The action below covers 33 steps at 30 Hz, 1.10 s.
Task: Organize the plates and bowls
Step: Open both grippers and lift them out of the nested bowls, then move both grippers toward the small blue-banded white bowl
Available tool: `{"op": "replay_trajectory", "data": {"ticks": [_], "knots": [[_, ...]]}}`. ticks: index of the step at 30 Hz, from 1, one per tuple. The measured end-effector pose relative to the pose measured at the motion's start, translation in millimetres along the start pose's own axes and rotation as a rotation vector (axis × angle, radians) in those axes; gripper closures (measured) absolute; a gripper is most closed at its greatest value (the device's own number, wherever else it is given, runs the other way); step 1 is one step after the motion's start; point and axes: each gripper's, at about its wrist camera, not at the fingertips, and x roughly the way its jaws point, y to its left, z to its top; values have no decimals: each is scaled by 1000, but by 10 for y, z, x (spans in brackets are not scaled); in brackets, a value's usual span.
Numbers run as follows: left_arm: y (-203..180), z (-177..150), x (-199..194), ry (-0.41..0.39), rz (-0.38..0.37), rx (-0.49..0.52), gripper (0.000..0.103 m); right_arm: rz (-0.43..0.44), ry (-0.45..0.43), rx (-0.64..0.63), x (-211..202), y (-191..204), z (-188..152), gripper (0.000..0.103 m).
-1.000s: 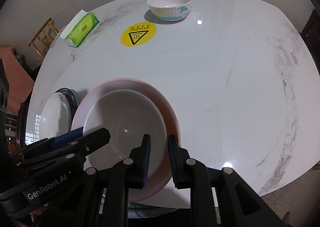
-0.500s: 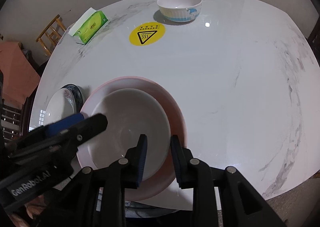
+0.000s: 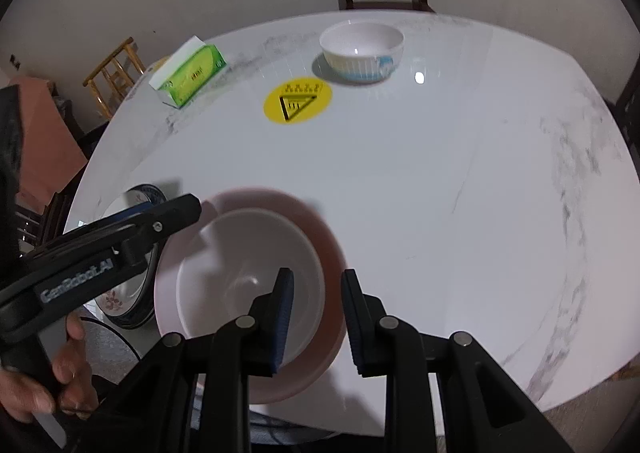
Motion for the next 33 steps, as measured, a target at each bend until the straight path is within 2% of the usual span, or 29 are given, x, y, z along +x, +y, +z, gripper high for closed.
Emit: {"op": "replay_trajectory", "data": {"ticks": [8, 19, 23, 28, 33], "knots": [[4, 114, 132, -14, 44, 21, 48, -31, -92, -34, -67, -171, 158, 78], [66, 575, 365, -57, 105, 39, 48, -90, -103, 0, 255, -662, 574, 78], [71, 790, 504, -76, 106, 46, 48, -53, -106, 28, 365, -829, 769, 78], [18, 1060, 731, -80, 81, 44, 48, -21, -135, 63, 446, -1028, 1065, 78], [-66, 1347, 948, -74, 7, 25, 48, 16, -146, 102, 572, -1153, 1396, 78]]}}
